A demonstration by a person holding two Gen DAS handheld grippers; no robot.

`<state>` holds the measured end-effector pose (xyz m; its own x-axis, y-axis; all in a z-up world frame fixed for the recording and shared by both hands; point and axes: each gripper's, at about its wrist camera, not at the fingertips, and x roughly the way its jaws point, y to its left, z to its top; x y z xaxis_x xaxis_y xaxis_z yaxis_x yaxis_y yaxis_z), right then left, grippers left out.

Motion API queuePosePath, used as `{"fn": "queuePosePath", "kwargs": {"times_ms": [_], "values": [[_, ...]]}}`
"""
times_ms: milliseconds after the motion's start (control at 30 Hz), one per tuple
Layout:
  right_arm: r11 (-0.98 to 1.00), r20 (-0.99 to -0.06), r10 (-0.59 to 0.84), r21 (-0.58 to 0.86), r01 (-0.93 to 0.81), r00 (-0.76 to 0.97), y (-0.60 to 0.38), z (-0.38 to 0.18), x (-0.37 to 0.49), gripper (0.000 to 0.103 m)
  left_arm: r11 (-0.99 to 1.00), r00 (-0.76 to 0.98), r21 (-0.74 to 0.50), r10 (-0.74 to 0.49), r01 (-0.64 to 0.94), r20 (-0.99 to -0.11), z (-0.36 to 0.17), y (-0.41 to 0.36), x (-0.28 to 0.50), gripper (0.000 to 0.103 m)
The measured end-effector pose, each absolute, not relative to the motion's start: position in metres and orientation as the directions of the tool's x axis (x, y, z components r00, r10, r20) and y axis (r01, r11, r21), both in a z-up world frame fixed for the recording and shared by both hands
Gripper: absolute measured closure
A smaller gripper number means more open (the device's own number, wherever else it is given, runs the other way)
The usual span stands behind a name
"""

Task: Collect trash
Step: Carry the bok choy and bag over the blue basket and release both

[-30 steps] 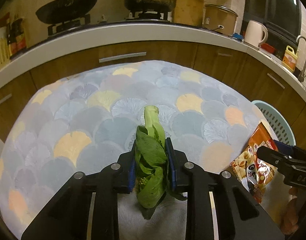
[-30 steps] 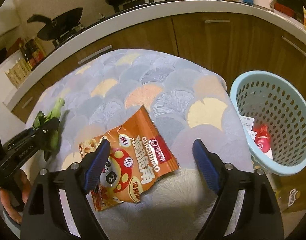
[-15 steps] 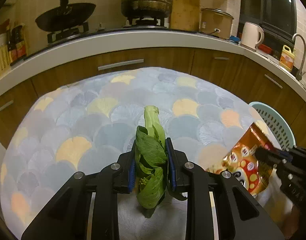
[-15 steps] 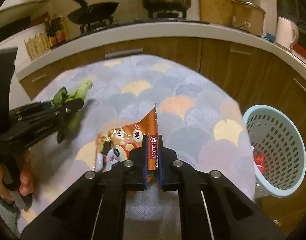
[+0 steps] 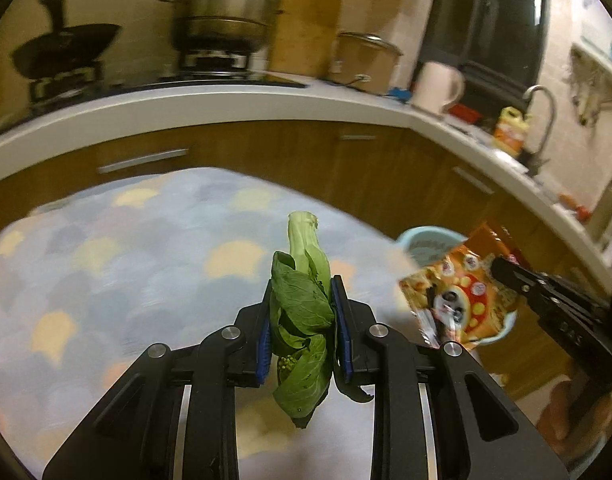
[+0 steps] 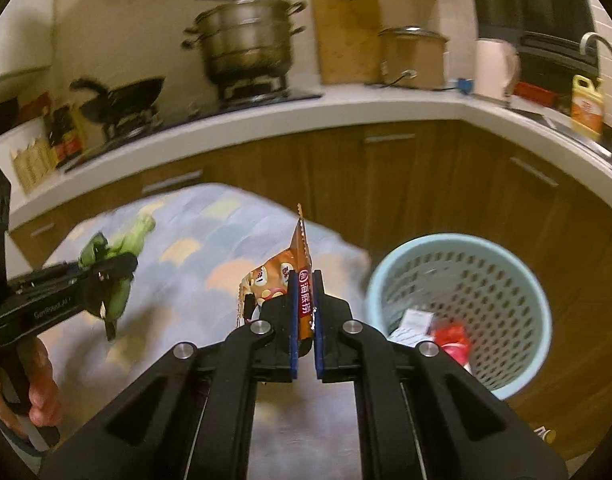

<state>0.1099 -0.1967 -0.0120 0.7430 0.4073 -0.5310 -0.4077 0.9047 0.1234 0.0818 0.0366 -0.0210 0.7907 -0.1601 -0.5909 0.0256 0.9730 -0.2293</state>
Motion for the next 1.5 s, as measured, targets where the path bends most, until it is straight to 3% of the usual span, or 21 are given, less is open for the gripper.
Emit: {"fn": "queuePosePath", "kwargs": {"times_ms": [100,367,800,867,900,1000,1100,1233,1400,1500], "values": [[0.916,-0.511,0.392,0.138,-0.377,0.765,-0.218,-0.004,0.116,0.099,0.960,0.779,-0.264,-0.239,0.098,-0.580,-0.017,0.015,0.096,0.079],[0.939,-0.495,0.343,0.203,-0.277,0.799,-0.281,0.001,0.141,0.099,0.954,0.743,-0.227,-0.294,0.194,-0.602,-0.016,-0.048,0.138,0.079],[0.985,-0.636,0.148,0.163,-0.056,0.757,-0.332,-0.054,0.199,0.099,0.948,0.631,-0.188,-0.311,0.256,-0.710,-0.056,-0.147,0.219,0.076],[0.985,-0.662,0.147,0.166,-0.047,0.735,-0.336,-0.062,0.208,0.098,0.949,0.622,-0.188,-0.308,0.253,-0.719,-0.061,-0.152,0.225,0.067],[0.984,-0.675,0.149,0.171,-0.042,0.723,-0.338,-0.066,0.212,0.098,0.947,0.614,-0.196,-0.314,0.254,-0.724,-0.064,-0.155,0.229,0.057],[0.985,-0.691,0.144,0.171,-0.033,0.708,-0.341,-0.072,0.217,0.092,0.943,0.600,-0.192,-0.321,0.270,-0.733,-0.068,-0.160,0.232,0.047],[0.985,-0.698,0.139,0.172,-0.023,0.702,-0.345,-0.076,0.217,0.083,0.945,0.602,-0.172,-0.311,0.278,-0.735,-0.070,-0.162,0.230,0.047],[0.985,-0.698,0.135,0.172,-0.018,0.703,-0.348,-0.077,0.208,0.055,0.945,0.604,-0.189,-0.318,0.268,-0.731,-0.069,-0.157,0.225,0.047],[0.982,-0.678,0.149,0.184,-0.031,0.720,-0.344,-0.062,0.193,0.055,0.947,0.626,-0.197,-0.317,0.255,-0.712,-0.059,-0.144,0.208,0.046],[0.982,-0.662,0.154,0.186,-0.038,0.733,-0.338,-0.050,0.179,0.054,0.948,0.652,-0.207,-0.318,0.243,-0.689,-0.049,-0.132,0.193,0.039]]}}
